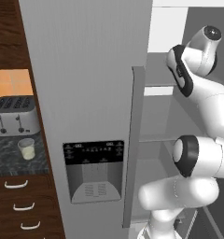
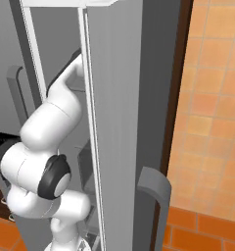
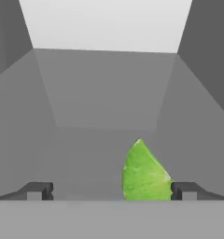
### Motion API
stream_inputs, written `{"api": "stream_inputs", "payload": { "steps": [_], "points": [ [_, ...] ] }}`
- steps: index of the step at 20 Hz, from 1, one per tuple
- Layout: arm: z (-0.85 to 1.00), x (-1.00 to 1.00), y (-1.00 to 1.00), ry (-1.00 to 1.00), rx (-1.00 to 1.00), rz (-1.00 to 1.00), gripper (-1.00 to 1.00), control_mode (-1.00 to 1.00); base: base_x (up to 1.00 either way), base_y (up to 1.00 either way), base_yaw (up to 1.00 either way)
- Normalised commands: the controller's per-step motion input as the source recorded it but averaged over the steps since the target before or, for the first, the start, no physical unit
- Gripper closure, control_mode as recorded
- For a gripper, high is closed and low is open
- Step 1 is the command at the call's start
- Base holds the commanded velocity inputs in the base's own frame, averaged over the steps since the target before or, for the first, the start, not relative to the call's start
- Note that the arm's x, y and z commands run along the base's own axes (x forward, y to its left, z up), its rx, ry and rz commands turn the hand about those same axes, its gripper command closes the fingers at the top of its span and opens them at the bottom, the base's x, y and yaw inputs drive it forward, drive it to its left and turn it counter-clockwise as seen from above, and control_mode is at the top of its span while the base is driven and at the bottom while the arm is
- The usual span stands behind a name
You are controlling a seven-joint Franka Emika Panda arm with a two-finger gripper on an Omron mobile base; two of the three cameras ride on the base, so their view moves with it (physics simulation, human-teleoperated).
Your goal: Grab a lemon wedge from the fridge and one ice cube from the ice bowl, and put them in the glass of lemonade.
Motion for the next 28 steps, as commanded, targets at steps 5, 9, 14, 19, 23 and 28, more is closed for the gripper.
{"api": "stream_inputs", "payload": {
  "steps": [5,9,14,19,23,28],
  "points": [
    [0.09,0.15,-0.37,0.00,0.00,0.00,-1.00,-1.00,0.00,0.00,0.00],
    [0.14,-0.17,-0.13,0.00,0.00,0.04,-1.00,-1.00,0.00,0.00,0.00],
    [0.01,0.01,-0.09,0.00,0.00,0.01,-1.00,-1.00,0.00,0.00,0.00],
    [0.00,-0.01,-0.11,0.03,0.00,0.01,-1.00,-1.00,0.00,0.00,0.00],
    [-0.06,-0.07,-0.01,0.17,-0.01,0.06,-1.00,-1.00,0.00,0.00,0.00],
    [-0.03,0.00,0.00,0.23,-0.03,0.11,-1.00,-1.00,0.00,0.00,0.00]
  ]
}}
